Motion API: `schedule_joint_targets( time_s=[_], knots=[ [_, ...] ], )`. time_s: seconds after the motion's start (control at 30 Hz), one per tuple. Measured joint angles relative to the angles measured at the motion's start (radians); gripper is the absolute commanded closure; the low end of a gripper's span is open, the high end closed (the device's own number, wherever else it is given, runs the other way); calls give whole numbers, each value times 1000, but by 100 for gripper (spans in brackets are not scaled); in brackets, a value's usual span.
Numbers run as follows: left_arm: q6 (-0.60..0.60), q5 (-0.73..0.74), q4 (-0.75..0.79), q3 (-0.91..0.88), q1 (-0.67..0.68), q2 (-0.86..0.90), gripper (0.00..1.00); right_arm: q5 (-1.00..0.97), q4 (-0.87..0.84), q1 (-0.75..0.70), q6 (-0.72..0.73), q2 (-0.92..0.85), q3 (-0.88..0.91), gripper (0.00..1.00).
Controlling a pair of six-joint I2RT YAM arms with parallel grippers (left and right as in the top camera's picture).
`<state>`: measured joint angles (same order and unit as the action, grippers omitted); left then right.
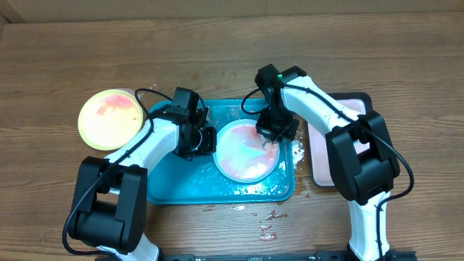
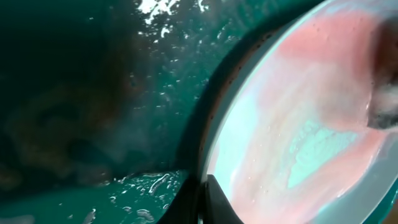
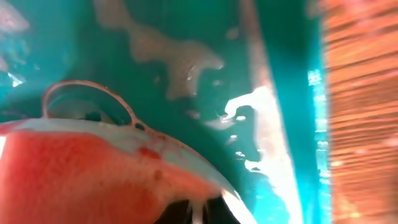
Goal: Clean dirty plates on tray and stack at the side
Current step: 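Scrub the white plate's upper area with the sponge, right gripper, then move the sponge with the right gripper back into the pink basin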
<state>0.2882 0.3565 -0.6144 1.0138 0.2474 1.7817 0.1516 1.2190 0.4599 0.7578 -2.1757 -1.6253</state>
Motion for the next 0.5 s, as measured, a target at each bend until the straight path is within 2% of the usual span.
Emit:
schedule_joint_targets(
  time_s=[0.3, 0.5],
  knots=[
    [19, -2, 0, 0, -2, 0, 96, -151, 137, -16, -82, 91, -164, 96],
    [20, -6, 0, 0, -1, 0, 96, -251, 283, -35, -49, 219, -236, 96]
  ],
)
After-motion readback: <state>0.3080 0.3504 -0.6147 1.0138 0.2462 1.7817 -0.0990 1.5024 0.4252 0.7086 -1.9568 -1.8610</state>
